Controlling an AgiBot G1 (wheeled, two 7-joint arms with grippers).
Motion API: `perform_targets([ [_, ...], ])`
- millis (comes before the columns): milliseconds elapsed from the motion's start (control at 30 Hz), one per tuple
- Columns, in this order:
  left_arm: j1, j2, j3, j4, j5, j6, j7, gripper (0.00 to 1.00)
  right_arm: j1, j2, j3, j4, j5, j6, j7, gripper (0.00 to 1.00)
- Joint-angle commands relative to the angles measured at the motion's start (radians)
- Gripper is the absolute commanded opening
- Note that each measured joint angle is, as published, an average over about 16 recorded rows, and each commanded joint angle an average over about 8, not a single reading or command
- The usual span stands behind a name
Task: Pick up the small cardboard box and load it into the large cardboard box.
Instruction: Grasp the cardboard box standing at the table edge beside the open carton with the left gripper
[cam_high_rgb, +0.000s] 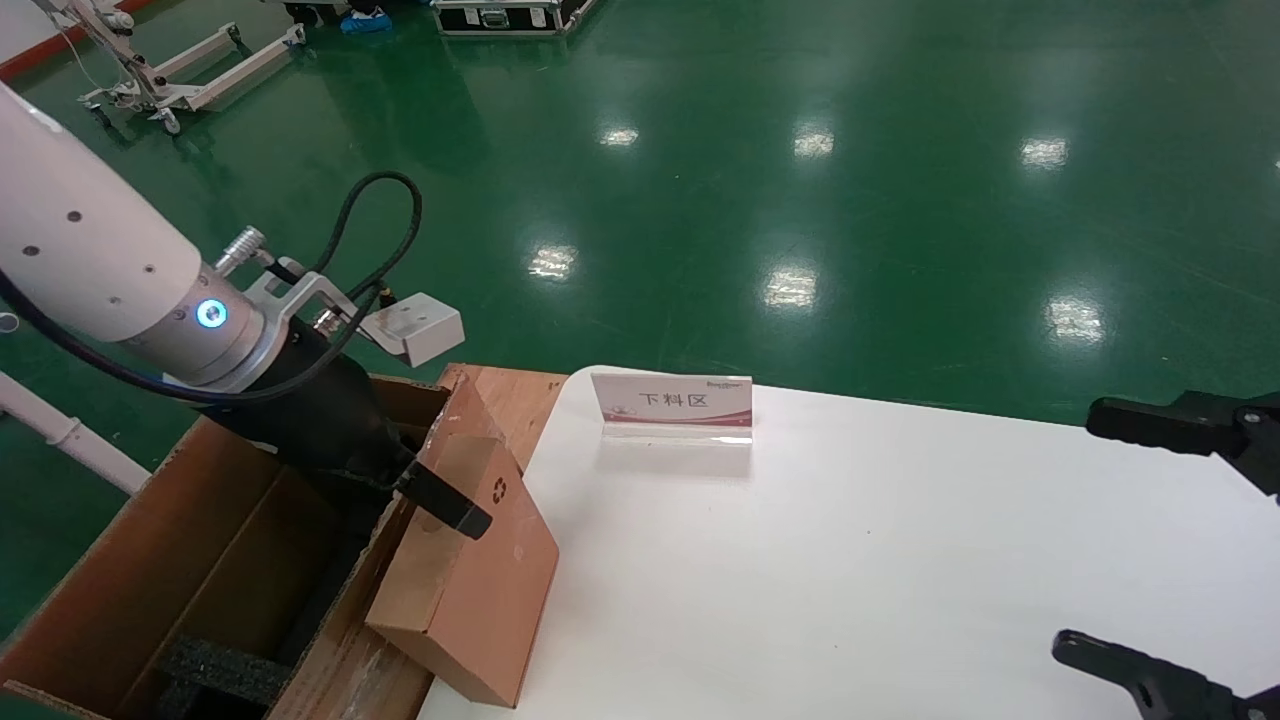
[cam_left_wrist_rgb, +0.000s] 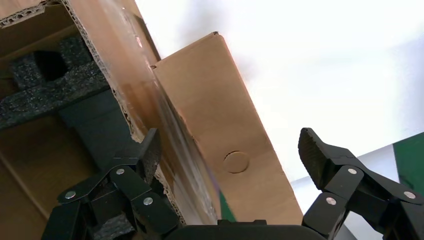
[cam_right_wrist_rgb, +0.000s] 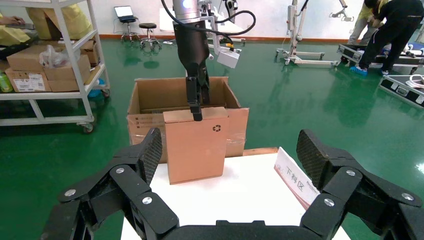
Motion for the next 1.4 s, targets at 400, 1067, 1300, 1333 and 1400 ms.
perform_targets([
  [400,0.037,-0.017,0.019,0.001,-0.014,-0.030,0.010,1.00,0.000,0.000,-0.001,0.000,0.001,0.000,0.000,1.00],
  [1067,0.050,-0.020,0.030,0.001,-0.012,-0.038,0.010,0.00,0.000,0.001,-0.001,0.000,0.001,0.001,-0.001,0.00],
  [1300,0.049,-0.019,0.028,0.001,-0.011,-0.035,0.010,0.00,0.000,0.001,-0.001,0.000,0.001,0.001,-0.001,0.00],
  [1333,0.049,-0.019,0.028,0.001,-0.011,-0.035,0.010,0.00,0.000,0.001,-0.001,0.000,0.001,0.001,-0.001,0.00],
  [1400,0.049,-0.019,0.028,0.001,-0.011,-0.034,0.010,0.00,0.000,0.001,-0.001,0.000,0.001,0.001,-0.001,0.00],
])
